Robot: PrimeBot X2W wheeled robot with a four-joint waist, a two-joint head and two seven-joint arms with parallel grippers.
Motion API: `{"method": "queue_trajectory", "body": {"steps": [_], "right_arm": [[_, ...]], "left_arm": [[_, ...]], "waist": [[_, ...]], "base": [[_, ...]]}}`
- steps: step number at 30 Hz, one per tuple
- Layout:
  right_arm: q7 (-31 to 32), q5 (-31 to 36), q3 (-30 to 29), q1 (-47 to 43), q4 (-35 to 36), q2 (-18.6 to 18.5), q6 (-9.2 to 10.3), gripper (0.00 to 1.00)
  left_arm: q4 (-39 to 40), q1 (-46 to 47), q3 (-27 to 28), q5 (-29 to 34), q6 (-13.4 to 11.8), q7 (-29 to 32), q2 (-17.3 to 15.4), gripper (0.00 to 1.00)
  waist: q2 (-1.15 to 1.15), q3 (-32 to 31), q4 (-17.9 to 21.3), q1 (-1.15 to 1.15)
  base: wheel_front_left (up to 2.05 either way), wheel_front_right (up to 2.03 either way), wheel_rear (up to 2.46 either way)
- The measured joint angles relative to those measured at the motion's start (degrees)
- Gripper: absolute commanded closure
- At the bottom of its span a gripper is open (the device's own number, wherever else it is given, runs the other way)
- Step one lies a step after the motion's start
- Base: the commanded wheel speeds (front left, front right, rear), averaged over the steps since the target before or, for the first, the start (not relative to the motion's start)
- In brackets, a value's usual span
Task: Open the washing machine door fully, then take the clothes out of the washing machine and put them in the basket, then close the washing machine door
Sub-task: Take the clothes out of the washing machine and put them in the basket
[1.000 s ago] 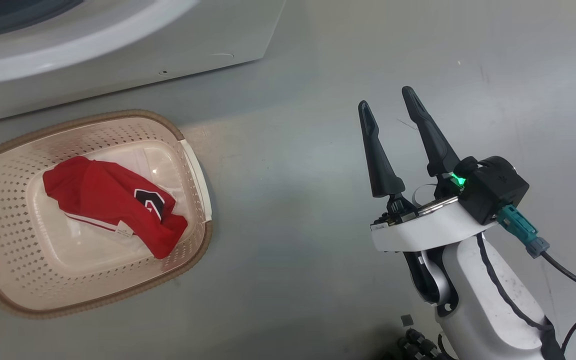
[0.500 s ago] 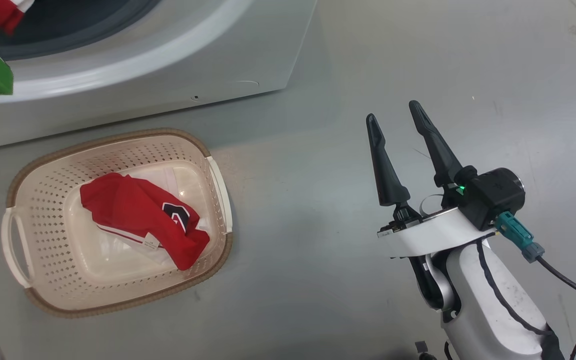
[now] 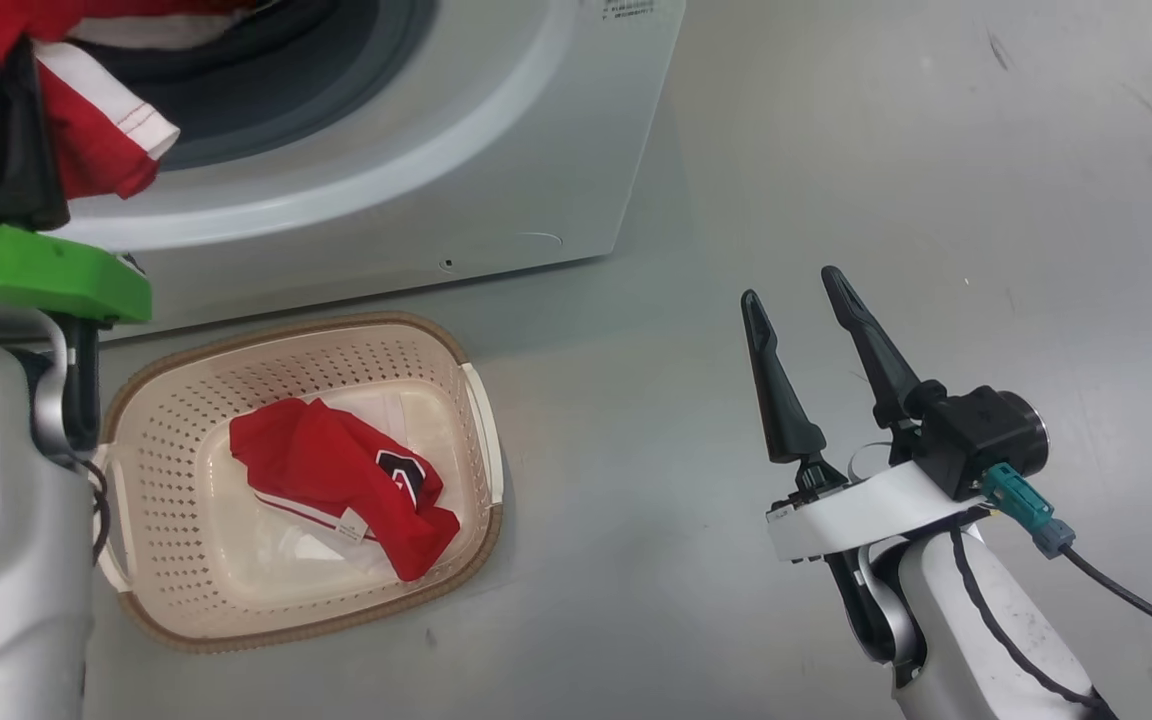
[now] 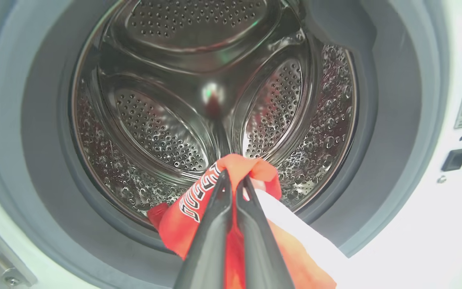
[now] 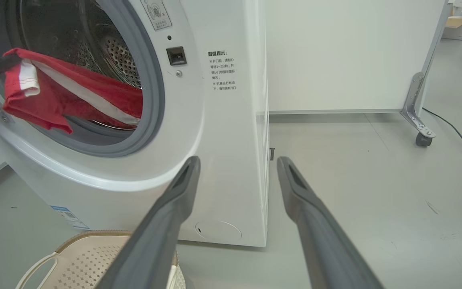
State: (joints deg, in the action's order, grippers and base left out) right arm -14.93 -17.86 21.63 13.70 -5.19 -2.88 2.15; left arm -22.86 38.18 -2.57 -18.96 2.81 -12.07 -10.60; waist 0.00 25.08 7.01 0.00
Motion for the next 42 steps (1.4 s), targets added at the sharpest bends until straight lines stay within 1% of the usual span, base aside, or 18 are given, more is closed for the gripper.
{"method": "queue_trajectory", "body": {"steps": [2,6,9,14,18,23,24,32,34,38,42], "right_arm": [[0.00,0.11,-0.26,-0.76,-0.42,-0.01,-0.08,0.00],[0.00,0.11,-0.48,-1.92,-0.89,-0.01,-0.32,0.00],[0.00,0.11,-0.63,-3.55,-1.29,0.00,-0.57,0.00],[0.00,0.12,-0.99,-5.29,-1.65,0.01,-0.57,0.00],[0.00,0.36,-1.75,-6.96,-1.63,0.01,-0.57,0.00],[0.00,0.46,-1.79,-8.45,-1.62,0.03,-0.76,0.00],[0.00,0.46,-1.77,-8.49,-1.62,0.03,-1.01,0.00],[0.00,0.73,-1.76,-9.62,-1.30,0.05,-1.21,0.00],[0.00,0.75,-1.59,-9.62,-1.02,0.05,-1.51,0.00],[0.00,0.88,-1.47,-9.62,-0.26,0.04,-1.53,0.00],[0.00,1.00,-1.36,-9.60,0.15,0.04,-1.57,0.00]], "left_arm": [[0.79,-1.41,-0.18,0.42,-0.15,-1.10,0.52,1.00],[2.48,-3.61,-0.24,0.51,-0.82,-1.21,1.21,1.00],[5.39,-6.30,-0.33,0.91,-1.51,-1.71,2.13,1.00],[8.99,-8.90,-0.85,1.27,-1.99,-2.18,2.81,1.00],[12.38,-10.99,-2.18,1.57,-1.99,-2.19,3.82,1.00],[16.77,-13.41,-3.19,2.82,-1.99,-2.20,4.06,1.00],[17.46,-14.04,-3.19,2.83,-1.99,-2.19,4.06,1.00],[20.84,-19.79,-4.43,2.63,-2.02,-1.58,4.67,1.00],[20.89,-21.60,-5.09,2.56,-2.02,-0.65,4.72,1.00],[20.60,-24.71,-6.95,2.53,-2.02,1.53,5.06,1.00],[19.08,-27.44,-7.58,2.08,-2.27,2.89,5.73,1.00]], "waist": [[0.00,-1.18,-0.35,0.00],[0.00,-3.09,-0.88,0.00],[0.00,-5.71,-1.54,0.00],[0.00,-8.29,-2.19,0.00],[0.00,-10.51,-3.00,0.00],[0.00,-12.35,-4.40,0.00],[0.00,-12.63,-4.65,0.00],[0.00,-14.12,-6.12,0.00],[0.00,-14.13,-6.17,0.00],[0.00,-13.43,-6.17,0.00],[0.00,-12.42,-6.00,0.00]], "base": [[0.00,0.00,0.00],[0.00,0.00,0.00],[0.00,0.00,0.00],[0.00,0.00,0.00],[0.00,0.00,0.00],[0.00,0.00,0.00],[0.00,0.00,0.00],[0.00,0.00,0.00],[0.00,0.00,0.00],[0.00,0.00,0.00],[0.00,0.00,0.00]]}}
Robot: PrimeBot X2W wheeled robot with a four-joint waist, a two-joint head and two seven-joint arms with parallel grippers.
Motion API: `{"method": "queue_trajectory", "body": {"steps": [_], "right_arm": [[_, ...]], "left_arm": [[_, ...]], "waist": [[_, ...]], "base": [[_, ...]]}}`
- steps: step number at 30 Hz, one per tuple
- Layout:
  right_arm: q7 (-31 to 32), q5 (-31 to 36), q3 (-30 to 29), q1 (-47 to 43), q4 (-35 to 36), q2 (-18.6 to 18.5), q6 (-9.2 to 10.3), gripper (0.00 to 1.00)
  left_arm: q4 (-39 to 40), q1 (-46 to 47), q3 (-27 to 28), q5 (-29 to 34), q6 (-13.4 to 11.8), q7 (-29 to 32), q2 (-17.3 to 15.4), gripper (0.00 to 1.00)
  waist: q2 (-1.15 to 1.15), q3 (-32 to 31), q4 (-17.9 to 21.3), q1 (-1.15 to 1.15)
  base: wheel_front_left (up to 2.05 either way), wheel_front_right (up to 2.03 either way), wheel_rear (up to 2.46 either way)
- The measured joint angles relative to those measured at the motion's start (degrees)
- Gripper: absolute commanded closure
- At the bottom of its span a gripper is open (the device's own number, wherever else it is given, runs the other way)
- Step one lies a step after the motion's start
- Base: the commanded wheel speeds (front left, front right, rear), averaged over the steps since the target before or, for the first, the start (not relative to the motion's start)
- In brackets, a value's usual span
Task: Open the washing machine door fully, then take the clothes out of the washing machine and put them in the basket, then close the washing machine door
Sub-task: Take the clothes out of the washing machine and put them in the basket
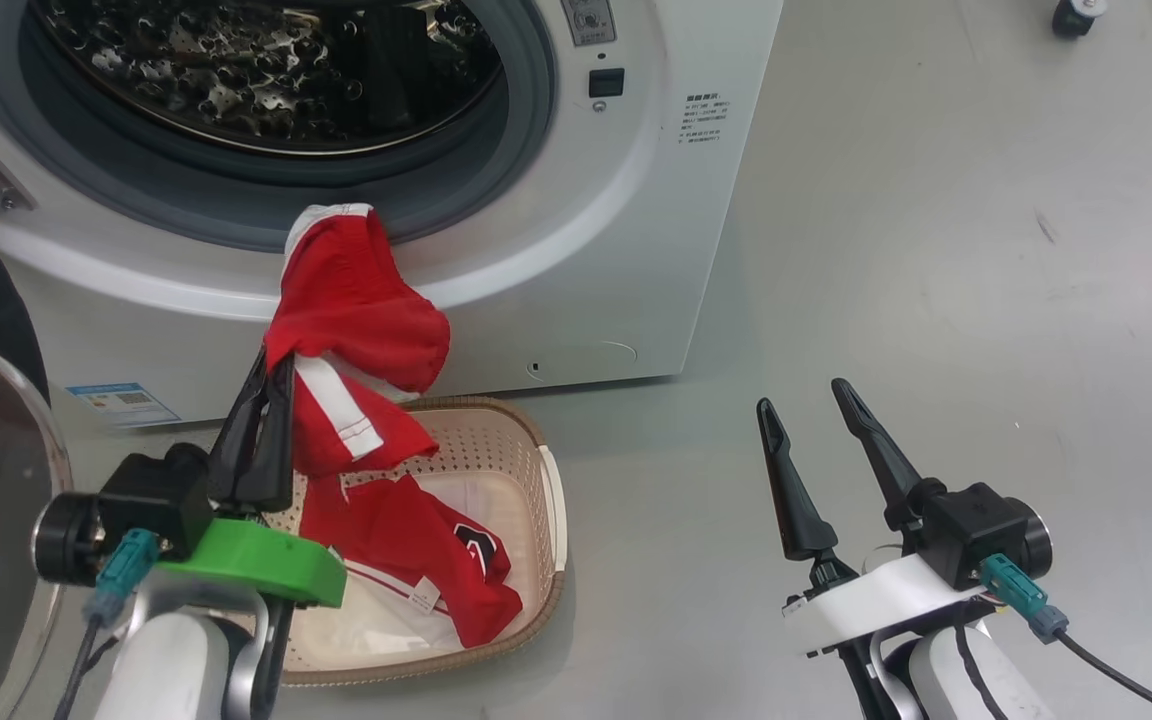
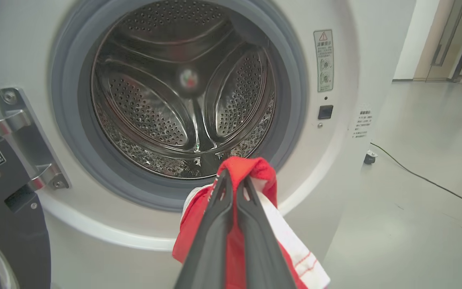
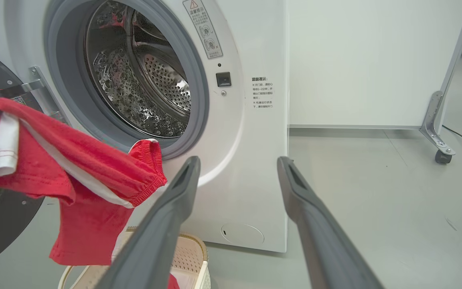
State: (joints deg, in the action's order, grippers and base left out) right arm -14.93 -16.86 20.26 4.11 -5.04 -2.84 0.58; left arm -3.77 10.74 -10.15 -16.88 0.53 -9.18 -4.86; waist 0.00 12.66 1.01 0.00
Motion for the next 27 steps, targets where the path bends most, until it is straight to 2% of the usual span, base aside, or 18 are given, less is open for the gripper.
{"method": "queue_trajectory", "body": {"steps": [18,27], "right_arm": [[0.00,0.32,0.56,1.71,2.53,0.00,0.01,0.00],[0.00,0.31,1.94,4.17,4.34,-0.01,0.09,0.00]], "left_arm": [[-11.51,-1.99,-1.38,-3.54,-0.67,3.20,1.05,1.00],[-19.70,2.65,-2.08,-3.79,0.36,4.95,1.12,1.00]], "waist": [[0.00,6.48,1.66,0.00],[0.00,12.27,2.96,0.00]], "base": [[0.00,0.00,0.00],[0.00,0.00,0.00]]}}
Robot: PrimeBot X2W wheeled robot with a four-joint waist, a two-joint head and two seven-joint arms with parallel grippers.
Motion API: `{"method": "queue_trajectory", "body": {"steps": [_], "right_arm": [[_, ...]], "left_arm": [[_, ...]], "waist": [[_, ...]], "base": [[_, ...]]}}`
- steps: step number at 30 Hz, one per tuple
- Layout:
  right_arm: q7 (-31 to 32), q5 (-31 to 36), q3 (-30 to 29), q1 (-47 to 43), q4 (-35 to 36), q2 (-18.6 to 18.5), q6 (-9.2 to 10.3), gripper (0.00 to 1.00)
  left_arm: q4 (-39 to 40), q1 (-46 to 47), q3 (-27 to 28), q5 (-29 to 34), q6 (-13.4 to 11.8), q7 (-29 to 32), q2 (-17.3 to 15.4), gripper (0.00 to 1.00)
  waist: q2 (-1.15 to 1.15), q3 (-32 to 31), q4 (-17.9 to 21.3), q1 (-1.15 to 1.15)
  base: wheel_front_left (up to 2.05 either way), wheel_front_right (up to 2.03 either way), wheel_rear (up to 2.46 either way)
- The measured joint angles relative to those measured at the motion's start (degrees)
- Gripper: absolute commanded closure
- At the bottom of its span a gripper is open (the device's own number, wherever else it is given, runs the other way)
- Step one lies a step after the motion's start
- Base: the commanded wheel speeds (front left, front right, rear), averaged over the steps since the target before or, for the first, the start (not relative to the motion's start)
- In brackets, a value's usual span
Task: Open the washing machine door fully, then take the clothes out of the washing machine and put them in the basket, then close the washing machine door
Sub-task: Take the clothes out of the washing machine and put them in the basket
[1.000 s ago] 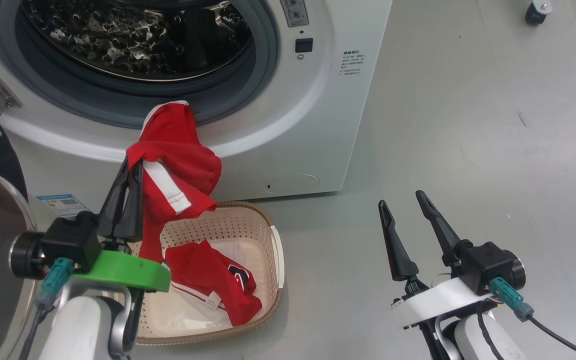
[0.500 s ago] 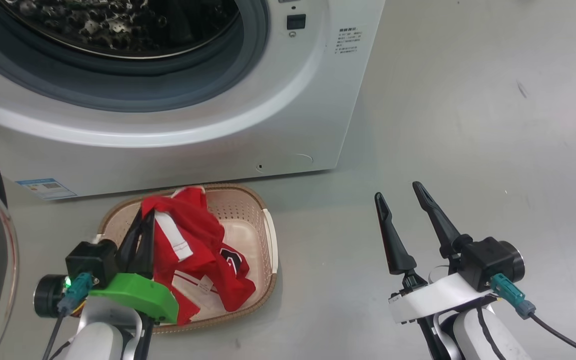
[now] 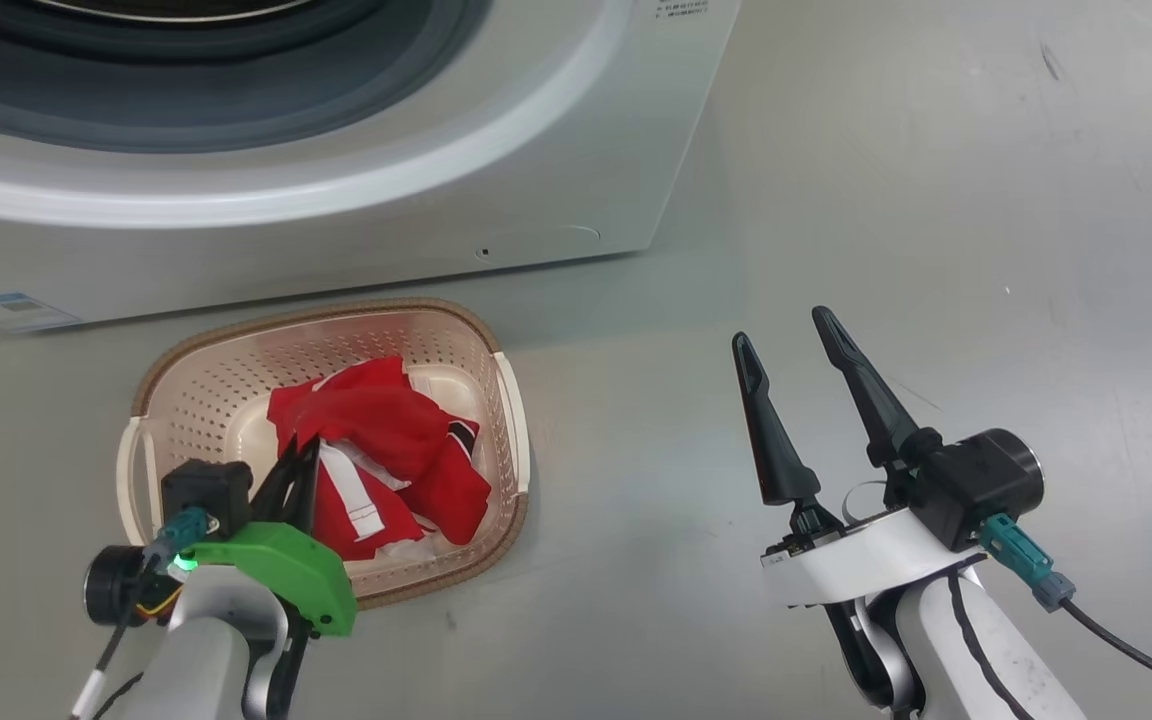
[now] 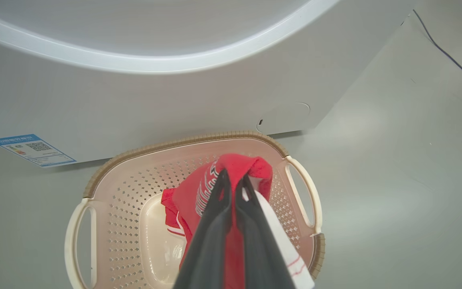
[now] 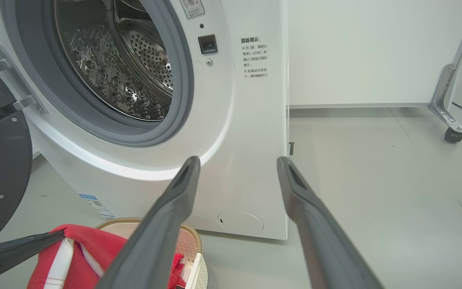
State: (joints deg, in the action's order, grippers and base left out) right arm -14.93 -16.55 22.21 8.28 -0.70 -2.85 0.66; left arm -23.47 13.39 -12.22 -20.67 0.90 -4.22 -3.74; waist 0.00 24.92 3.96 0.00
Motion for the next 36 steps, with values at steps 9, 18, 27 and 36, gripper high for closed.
{"method": "queue_trajectory", "body": {"steps": [9,18,27,36], "right_arm": [[0.00,-0.13,1.33,4.69,1.55,-0.03,0.01,0.00],[0.00,-1.10,2.10,8.27,2.57,-0.04,0.65,0.00],[0.00,-1.69,2.12,9.44,2.32,-0.04,1.09,0.00],[0.00,-2.01,1.83,10.61,1.70,-0.04,1.55,0.00]], "left_arm": [[-10.56,8.64,0.75,0.03,0.93,3.74,-1.71,1.00],[-17.81,14.77,3.82,-2.29,0.91,5.37,-2.61,1.00],[-23.27,18.67,4.76,-3.03,0.94,5.76,-2.33,1.00],[-27.54,21.09,6.21,-3.66,0.63,3.18,-1.94,0.00]], "waist": [[0.00,7.50,2.21,0.00],[0.00,13.26,4.96,0.00],[0.00,16.51,6.51,-0.01],[0.00,16.74,6.34,0.00]], "base": [[0.00,0.00,0.00],[0.00,0.00,0.00],[0.00,0.00,0.00],[0.00,0.00,0.00]]}}
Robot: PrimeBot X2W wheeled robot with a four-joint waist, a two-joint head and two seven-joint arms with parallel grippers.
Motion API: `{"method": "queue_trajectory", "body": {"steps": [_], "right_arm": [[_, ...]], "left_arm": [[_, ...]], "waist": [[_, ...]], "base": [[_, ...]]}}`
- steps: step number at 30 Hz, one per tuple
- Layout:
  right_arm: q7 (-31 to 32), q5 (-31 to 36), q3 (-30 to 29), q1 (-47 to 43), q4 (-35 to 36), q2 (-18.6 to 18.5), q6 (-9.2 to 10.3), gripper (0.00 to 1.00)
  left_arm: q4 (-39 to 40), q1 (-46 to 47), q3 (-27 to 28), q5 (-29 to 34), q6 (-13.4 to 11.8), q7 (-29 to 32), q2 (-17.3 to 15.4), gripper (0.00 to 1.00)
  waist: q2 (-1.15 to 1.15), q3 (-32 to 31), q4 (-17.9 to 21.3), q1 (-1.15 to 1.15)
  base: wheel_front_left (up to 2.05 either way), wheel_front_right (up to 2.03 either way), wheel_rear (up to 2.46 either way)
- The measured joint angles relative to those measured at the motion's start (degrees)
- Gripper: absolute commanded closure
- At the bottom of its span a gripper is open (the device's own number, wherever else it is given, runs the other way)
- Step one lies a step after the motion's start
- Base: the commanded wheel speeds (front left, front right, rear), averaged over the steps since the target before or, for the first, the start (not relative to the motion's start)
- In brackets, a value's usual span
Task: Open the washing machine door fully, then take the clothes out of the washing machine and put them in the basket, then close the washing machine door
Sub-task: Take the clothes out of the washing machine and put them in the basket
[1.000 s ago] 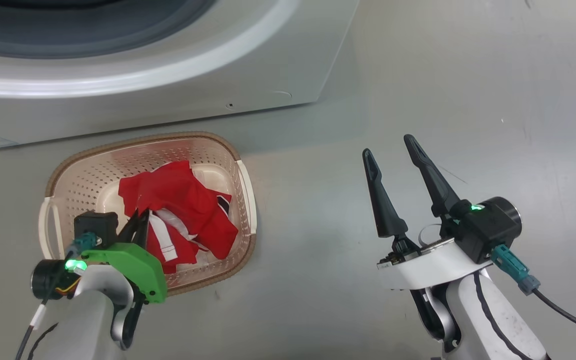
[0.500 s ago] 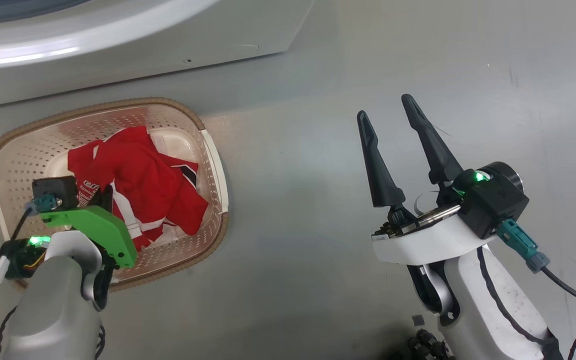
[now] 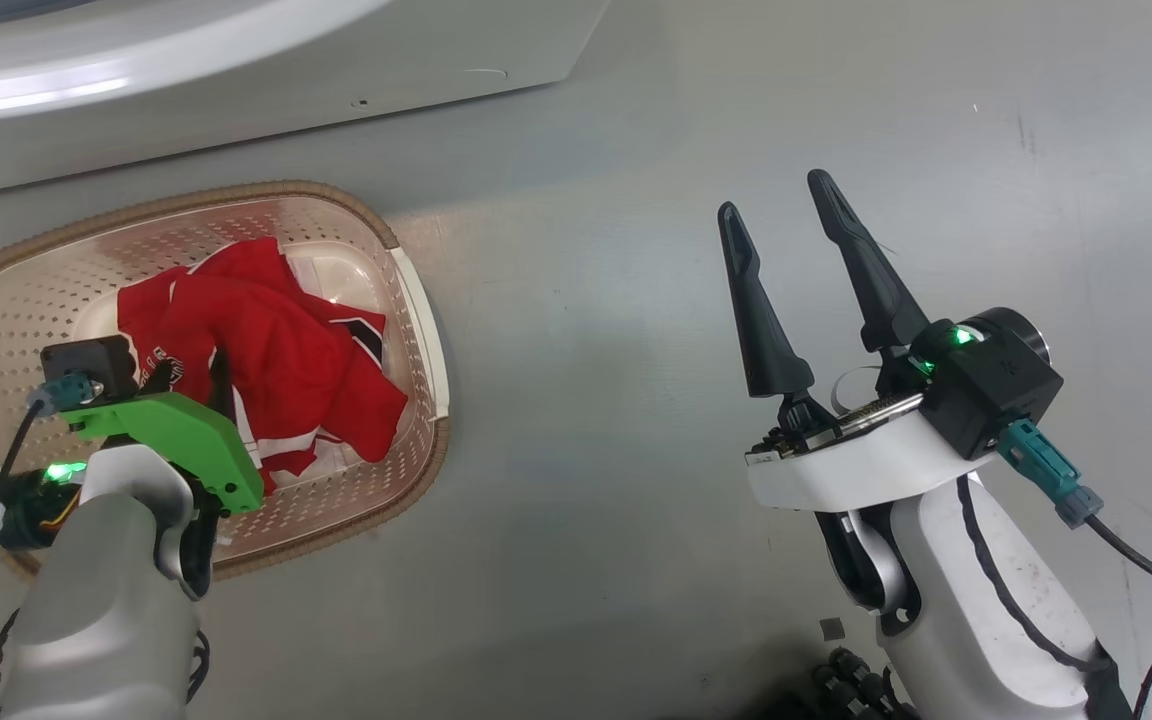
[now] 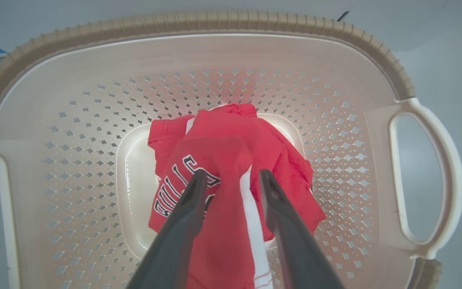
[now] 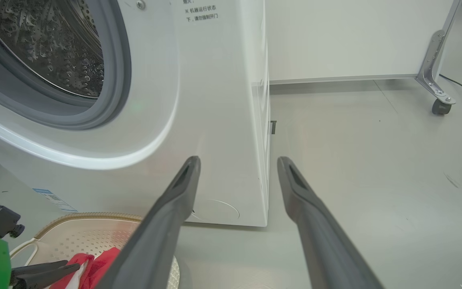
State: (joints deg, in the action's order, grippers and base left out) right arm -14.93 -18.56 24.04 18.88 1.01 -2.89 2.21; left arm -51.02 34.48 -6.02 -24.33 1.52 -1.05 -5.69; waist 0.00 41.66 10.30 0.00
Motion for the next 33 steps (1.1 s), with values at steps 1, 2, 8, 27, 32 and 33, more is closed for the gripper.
{"method": "queue_trajectory", "body": {"steps": [1,2,8,27,32,33], "right_arm": [[0.00,0.00,-0.10,0.01,-0.13,-0.01,0.03,0.00],[0.00,0.00,-0.10,0.01,-0.25,-0.02,0.03,0.00],[0.00,0.00,-0.55,0.05,-1.21,-0.01,0.03,0.00],[0.00,1.08,-2.99,-1.19,-5.08,-0.16,-0.37,0.00],[0.00,1.08,-3.71,-3.09,-5.83,-0.16,-0.38,0.00],[0.00,1.08,-3.85,-3.35,-6.00,-0.16,-0.40,0.00]], "left_arm": [[-0.24,0.27,-0.02,0.00,0.00,-0.55,0.18,0.00],[-0.49,0.47,-0.01,0.00,-0.01,-1.10,0.41,0.00],[-2.35,0.73,-0.31,0.12,-0.21,-4.57,0.81,0.00],[3.13,0.41,-1.62,1.82,2.33,-13.67,2.04,0.00],[9.32,-1.91,-0.98,2.78,2.37,-13.65,2.12,0.00],[11.29,-2.18,-0.58,2.92,2.37,-13.65,2.13,0.00]], "waist": [[0.00,-0.12,-0.11,0.00],[0.00,-0.26,-0.22,0.00],[0.00,-1.66,-0.88,0.00],[0.00,-10.35,-4.51,0.00],[0.00,-13.38,-5.52,0.00],[0.00,-13.98,-5.72,0.00]], "base": [[0.00,0.00,0.00],[0.00,0.00,0.00],[0.00,0.00,0.00],[0.00,0.00,0.00],[0.00,0.00,0.00],[0.00,0.00,0.00]]}}
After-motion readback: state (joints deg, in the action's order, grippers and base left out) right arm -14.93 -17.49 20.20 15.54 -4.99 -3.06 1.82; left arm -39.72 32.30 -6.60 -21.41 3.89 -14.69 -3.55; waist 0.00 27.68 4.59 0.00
